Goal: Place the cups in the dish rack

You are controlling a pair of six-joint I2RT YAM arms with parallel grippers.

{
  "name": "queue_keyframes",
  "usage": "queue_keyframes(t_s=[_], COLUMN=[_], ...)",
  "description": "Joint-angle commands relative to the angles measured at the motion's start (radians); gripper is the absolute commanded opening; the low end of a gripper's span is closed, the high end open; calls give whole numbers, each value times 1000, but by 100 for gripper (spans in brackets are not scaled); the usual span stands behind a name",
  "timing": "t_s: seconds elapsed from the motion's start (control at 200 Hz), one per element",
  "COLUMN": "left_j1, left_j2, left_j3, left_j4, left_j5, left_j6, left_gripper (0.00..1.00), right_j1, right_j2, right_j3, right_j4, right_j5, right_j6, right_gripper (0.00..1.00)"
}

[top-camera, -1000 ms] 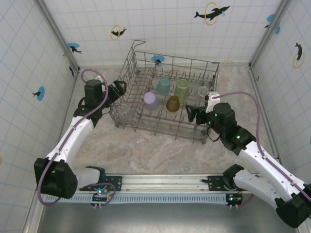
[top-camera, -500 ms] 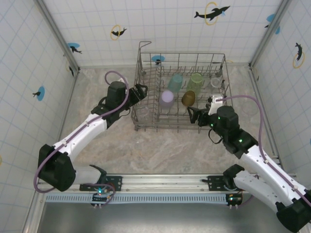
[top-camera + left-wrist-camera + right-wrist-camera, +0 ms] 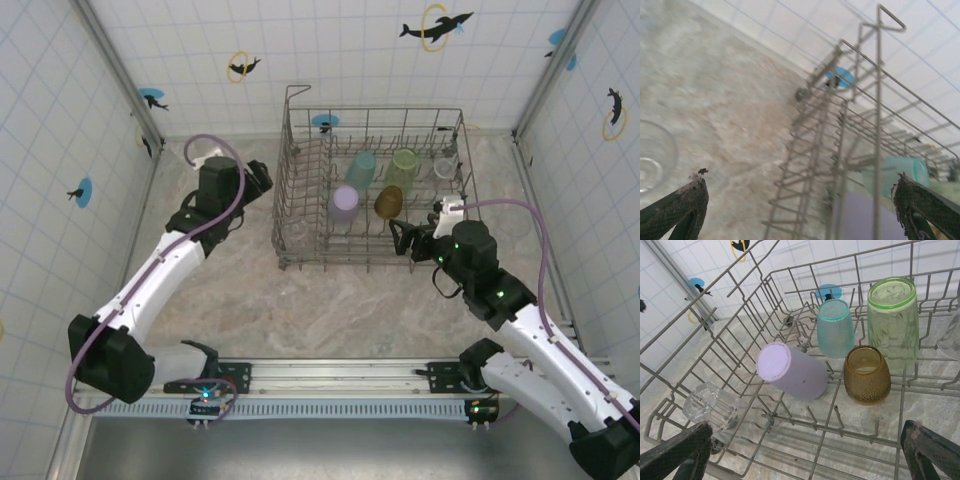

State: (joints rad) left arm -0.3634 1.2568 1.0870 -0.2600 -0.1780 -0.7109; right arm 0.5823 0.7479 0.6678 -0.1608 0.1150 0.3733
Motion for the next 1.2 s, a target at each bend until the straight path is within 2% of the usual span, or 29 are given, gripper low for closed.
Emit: queue_keyframes(t_s=[0.0, 0.135, 0.37, 0.721, 0.981, 1.196], left_j1=[78, 166, 232, 241, 243, 248], left_j2=[-16, 24, 129, 285, 423, 474], left_j3=[37, 53, 65, 120, 191, 182], left_j4=[-69, -109, -128, -143, -221, -206], left_j5=[-14, 50, 130, 164, 97, 100], left_j6=[65, 98, 136, 198, 251, 264], left_gripper=[98, 98, 98, 97, 86, 71], right_j1=[-6, -8, -9, -11, -12, -13], right_j2=[8, 19, 29, 11, -7, -2], right_j3=[17, 21, 27, 28, 21, 31], right_j4=[-4, 0, 0, -21, -34, -42], right_j5=[0, -5, -9, 3, 17, 17], right_j6=[-5, -3, 2, 8, 14, 13], right_gripper=[100, 100, 100, 100, 100, 100])
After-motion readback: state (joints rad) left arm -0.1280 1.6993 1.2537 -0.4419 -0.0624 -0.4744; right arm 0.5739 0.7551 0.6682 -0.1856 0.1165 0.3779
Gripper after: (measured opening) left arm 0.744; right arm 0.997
